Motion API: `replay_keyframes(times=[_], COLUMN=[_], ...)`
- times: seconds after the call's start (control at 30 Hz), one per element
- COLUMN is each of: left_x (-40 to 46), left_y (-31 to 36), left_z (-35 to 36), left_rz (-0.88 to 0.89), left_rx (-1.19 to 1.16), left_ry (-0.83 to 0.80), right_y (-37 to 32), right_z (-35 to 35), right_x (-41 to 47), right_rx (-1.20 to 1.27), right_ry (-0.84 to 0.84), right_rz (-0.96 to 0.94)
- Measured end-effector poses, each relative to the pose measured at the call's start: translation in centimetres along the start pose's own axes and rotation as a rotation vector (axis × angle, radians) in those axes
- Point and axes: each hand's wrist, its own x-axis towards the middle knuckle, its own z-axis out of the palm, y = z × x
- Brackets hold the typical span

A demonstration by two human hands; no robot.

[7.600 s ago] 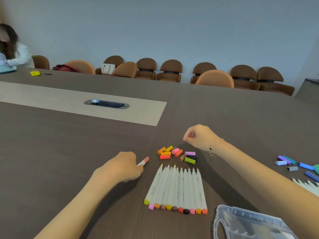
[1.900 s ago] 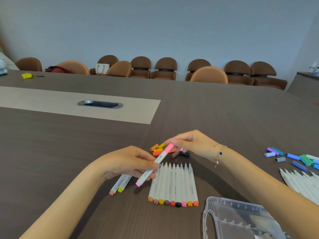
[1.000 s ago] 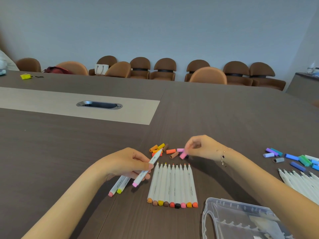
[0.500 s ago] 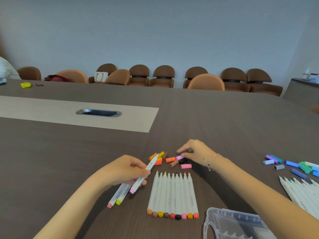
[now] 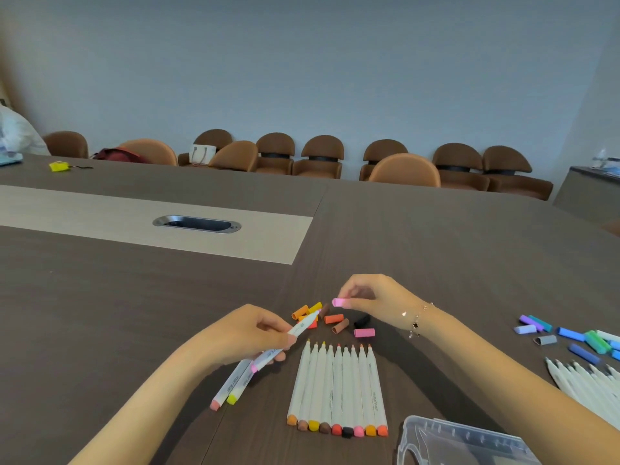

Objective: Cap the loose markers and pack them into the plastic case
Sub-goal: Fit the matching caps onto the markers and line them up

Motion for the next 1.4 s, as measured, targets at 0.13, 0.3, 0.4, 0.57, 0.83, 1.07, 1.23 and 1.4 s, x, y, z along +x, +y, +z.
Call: replay_keyframes(times=[0.13, 0.3, 0.4, 0.57, 0.83, 1.07, 1.23, 1.4], left_x=[-0.1, -0.2, -0.5, -1.3, -2.0, -1.3, -0.4, -0.6], left_y=[0.2, 0.4, 0.5, 1.2, 2.2, 1.3, 0.0, 0.4], left_z=[0.1, 0.1, 0.1, 0.1, 0.4, 0.9, 2.2, 2.6], left_rz=[0.018, 0.048, 0.071, 0.116, 0.042, -0.122, -0.203, -0.052], left_rx=[-0.02, -0.014, -0.022, -0.089, -0.255, 0.165, 0.36, 0.482], left_ry=[-0.009, -0.013, -0.033, -0.063, -0.039, 0.06, 0.067, 0.23], right_y=[-1.7, -2.4, -2.8, -4.2, -7.1, -4.8, -2.3, -0.7], right_z=[0.3, -0.1, -0.1, 0.1, 1.6, 1.7, 0.3, 0.9], right_x=[-0.9, -1.5, -1.8, -1.3, 0.3, 0.2, -0.4, 0.0], right_rx=[0.102, 0.168, 0.263, 0.345, 0.312, 0.029, -0.207, -0.253], right_ry=[-0.074, -0.104, -0.164, -0.185, -0.078, 0.013, 0.062, 0.075], right_rz=[-0.065, -0.061, -0.046, -0.044, -0.136, -0.05, 0.06, 0.098])
